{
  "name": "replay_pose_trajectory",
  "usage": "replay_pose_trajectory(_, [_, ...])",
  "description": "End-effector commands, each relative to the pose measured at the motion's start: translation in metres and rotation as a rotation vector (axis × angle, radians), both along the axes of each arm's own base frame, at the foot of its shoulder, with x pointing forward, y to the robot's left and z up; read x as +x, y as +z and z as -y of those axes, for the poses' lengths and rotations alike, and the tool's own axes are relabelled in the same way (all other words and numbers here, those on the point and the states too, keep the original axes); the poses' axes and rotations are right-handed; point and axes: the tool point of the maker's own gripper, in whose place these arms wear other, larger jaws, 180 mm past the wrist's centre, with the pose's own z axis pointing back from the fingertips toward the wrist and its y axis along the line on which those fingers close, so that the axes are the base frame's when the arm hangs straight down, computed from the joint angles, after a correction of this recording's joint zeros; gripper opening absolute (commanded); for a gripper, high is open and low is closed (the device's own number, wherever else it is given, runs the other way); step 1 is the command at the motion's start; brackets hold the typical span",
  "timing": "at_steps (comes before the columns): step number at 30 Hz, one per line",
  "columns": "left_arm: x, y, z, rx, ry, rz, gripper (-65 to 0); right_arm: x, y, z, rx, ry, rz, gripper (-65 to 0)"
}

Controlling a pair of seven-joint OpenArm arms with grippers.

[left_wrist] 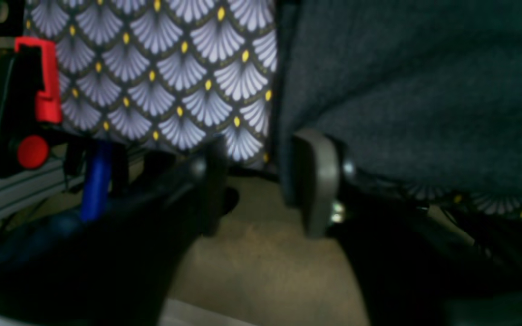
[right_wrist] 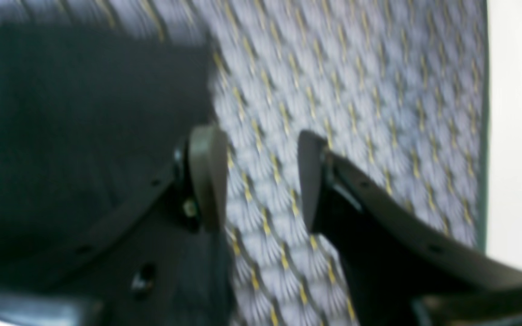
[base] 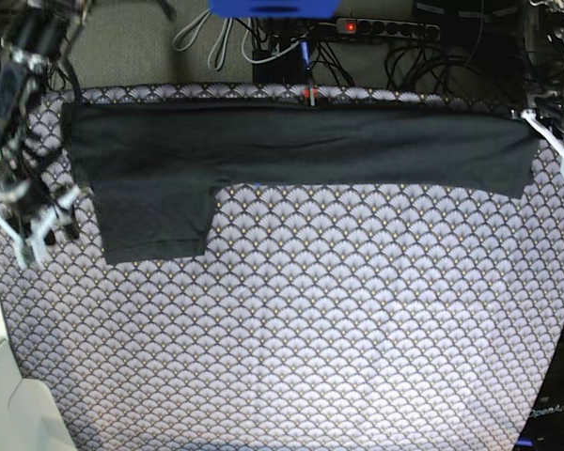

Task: Fold the T-shirt properly
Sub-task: 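Grasp the protruding sleeve with the right gripper and fold it inward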

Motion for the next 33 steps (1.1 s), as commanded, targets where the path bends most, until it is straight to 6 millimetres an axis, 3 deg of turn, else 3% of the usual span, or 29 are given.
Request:
replay_pose_trajectory(1, [0.006, 0.012, -0.007, 0.033, -0.009, 0.026, -32.4, 0.014, 0.013, 0.007, -0.034, -0.003, 0.031, -37.9])
replay_pose_trajectory(4, [0.000, 0.009, -0.006, 0.031, -0.010, 0.012, -22.9, 0.035, -0.001, 0.007, -0.053, -0.005, -0.022, -37.9])
replay_pose_trajectory(6, [0.001, 0.010, -0.005, 0.031, -0.010, 0.017, -20.3, 0.044, -0.012, 0.005, -0.034, -0.014, -0.053, -37.9])
replay_pose_trajectory(16, [0.002, 0.010, -0.005, 0.030, -0.010, 0.021, -20.0, 0.066, -0.043, -0.018, 0.102, -0.008, -0.069, -37.9])
replay_pose_trajectory(22, [0.002, 0.010, -0.005, 0.030, -0.009, 0.021, -20.0, 0.063, -0.066, -0.025, 0.162, -0.014, -0.122, -38.0])
replay_pose_trajectory(28, [0.003, 0.011, -0.005, 0.030, -0.009, 0.024, -20.0, 0.064, -0.066, -0.028, 0.166, -0.012, -0.121, -38.8])
replay_pose_trajectory(31, [0.003, 0.011, -0.005, 0.030, -0.009, 0.026, -20.0, 0.064, -0.065, -0.025, 0.161, -0.014, -0.119, -45.2])
replay_pose_trajectory(33, [0.003, 0.011, -0.005, 0.030, -0.009, 0.025, -20.0, 0.063, -0.066, -0.025, 0.160, -0.014, -0.122, -54.4])
